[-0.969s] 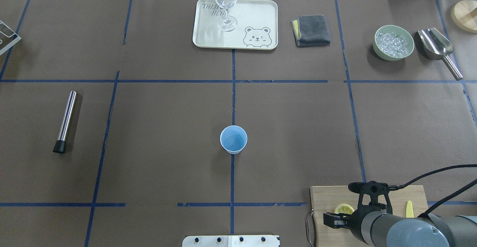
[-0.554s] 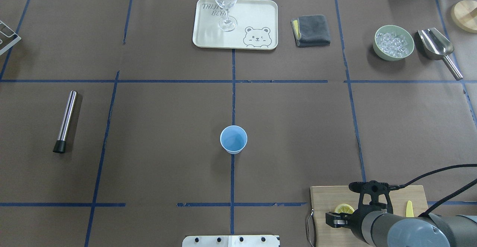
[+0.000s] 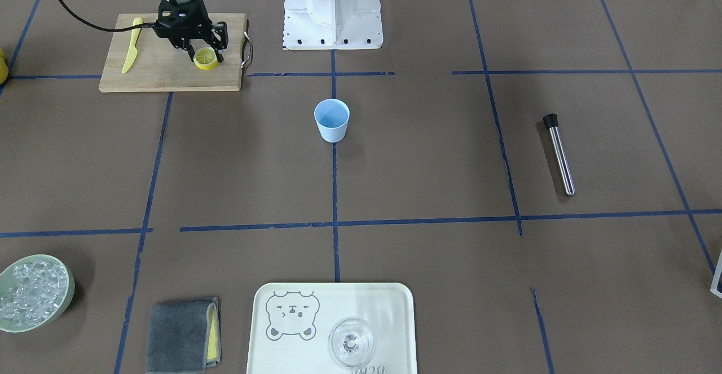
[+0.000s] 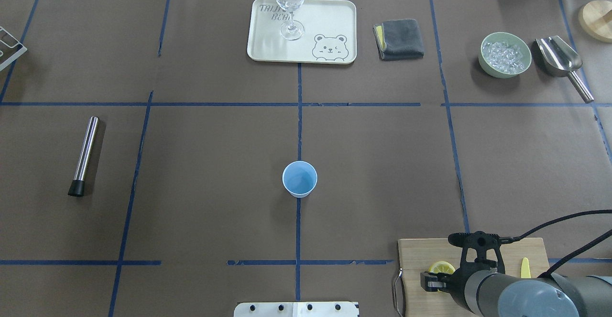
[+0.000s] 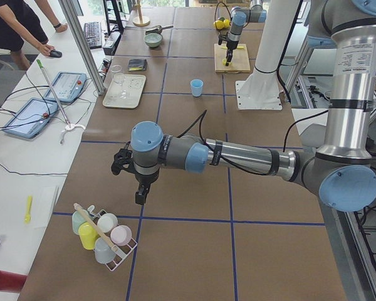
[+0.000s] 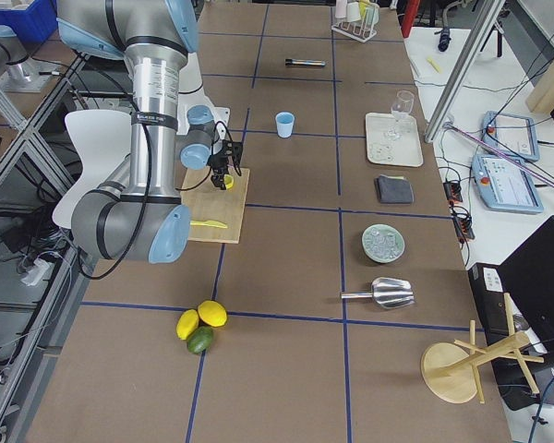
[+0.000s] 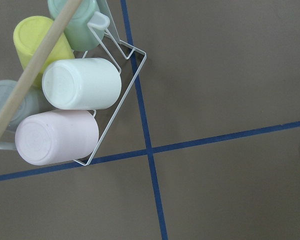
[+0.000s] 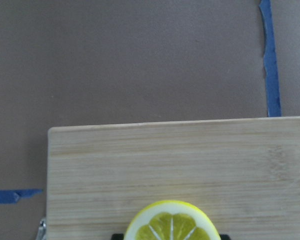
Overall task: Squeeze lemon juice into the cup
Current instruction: 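Close the right gripper on the yellow lemon piece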
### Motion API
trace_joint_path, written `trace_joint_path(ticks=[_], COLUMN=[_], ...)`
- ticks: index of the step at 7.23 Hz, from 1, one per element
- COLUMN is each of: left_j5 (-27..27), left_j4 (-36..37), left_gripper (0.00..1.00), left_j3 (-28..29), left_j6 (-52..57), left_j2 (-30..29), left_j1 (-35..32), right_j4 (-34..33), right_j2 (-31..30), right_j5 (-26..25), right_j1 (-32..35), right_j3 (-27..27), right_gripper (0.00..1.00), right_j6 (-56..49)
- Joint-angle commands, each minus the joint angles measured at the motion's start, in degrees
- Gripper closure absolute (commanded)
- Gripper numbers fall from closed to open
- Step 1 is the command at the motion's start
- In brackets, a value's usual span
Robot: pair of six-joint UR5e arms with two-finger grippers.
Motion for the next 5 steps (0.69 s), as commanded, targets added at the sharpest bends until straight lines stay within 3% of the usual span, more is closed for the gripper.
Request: trace_joint_path(ticks=[1,5], left_j5=[0.0,0.0], left_j4=[0.0,0.0], left_gripper=[0.00,0.00], left_j3=[0.0,0.0], left_j6=[0.0,-0.1], left_j2=[-0.2,-0.2], left_j1=[0.0,0.0], right_j4=[0.1,-0.2], right_j2=[0.0,-0.6], right_j5=[0.1,0.6], right_j1=[0.2,1.0], right_j3=[0.2,2.0], right_gripper=[0.49,0.49], right_j6=[0.0,-0.1])
